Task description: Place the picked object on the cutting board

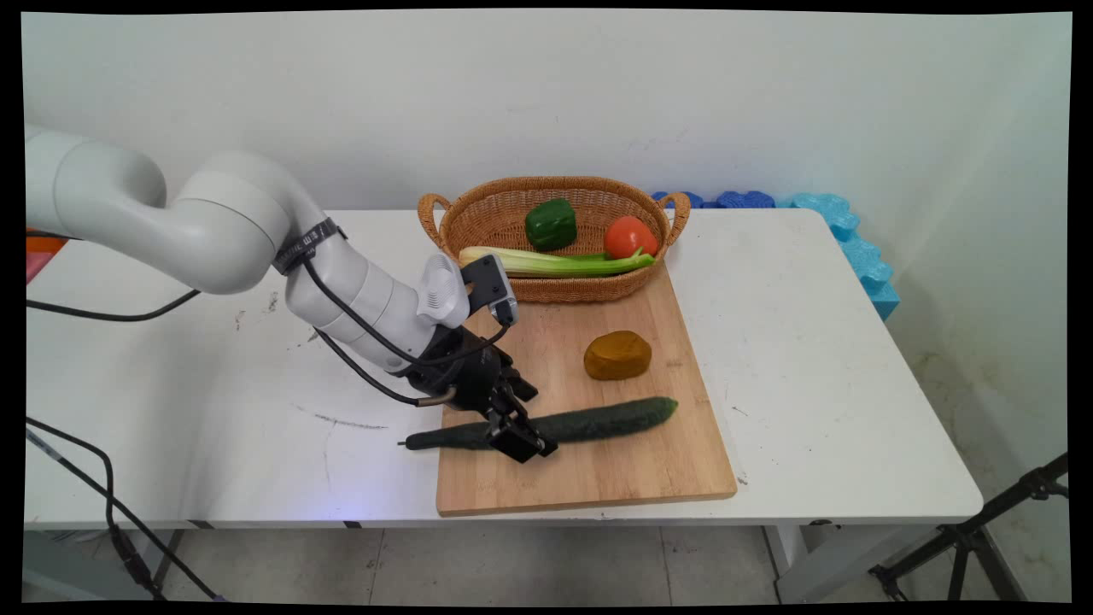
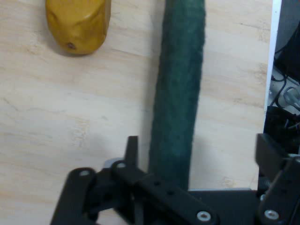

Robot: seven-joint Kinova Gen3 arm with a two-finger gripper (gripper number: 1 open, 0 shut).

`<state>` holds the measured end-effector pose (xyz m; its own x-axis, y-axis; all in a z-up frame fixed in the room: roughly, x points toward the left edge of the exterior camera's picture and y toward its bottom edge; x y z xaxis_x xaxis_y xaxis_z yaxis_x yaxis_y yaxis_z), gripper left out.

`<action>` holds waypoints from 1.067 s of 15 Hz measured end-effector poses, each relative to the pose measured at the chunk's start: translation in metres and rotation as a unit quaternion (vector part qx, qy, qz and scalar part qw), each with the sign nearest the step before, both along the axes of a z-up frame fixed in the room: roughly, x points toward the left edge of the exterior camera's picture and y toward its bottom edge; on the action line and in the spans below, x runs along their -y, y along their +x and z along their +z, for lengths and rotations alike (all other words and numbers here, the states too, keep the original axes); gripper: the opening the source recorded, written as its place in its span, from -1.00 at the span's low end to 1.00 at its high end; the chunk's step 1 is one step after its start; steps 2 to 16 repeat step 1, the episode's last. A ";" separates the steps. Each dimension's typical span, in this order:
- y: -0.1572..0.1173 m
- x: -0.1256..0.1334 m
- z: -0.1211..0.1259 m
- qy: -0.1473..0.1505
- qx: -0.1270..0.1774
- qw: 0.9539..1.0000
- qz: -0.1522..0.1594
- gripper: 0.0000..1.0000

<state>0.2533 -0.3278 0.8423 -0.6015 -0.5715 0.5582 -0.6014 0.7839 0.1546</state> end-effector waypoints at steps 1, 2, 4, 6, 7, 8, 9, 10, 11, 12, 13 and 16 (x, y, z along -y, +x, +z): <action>-0.001 0.000 0.000 -0.001 0.000 1.000 0.000 1.00; -0.001 0.000 0.000 -0.001 0.000 1.000 0.000 1.00; -0.001 0.000 0.000 -0.001 0.000 1.000 0.000 1.00; -0.001 0.000 0.000 -0.001 0.000 1.000 0.000 1.00; -0.001 0.000 0.000 -0.001 0.000 1.000 0.000 1.00; -0.001 0.000 0.000 -0.001 0.000 1.000 0.000 1.00; -0.001 0.000 0.000 -0.001 0.000 1.000 0.000 1.00; -0.001 0.000 0.000 -0.001 0.000 1.000 0.000 1.00; -0.001 0.000 0.000 -0.001 0.000 1.000 0.000 1.00; -0.001 0.000 0.000 -0.001 0.000 1.000 0.000 1.00; -0.001 0.000 0.000 -0.001 0.000 1.000 0.000 1.00; -0.001 0.000 0.000 -0.001 0.000 1.000 0.000 1.00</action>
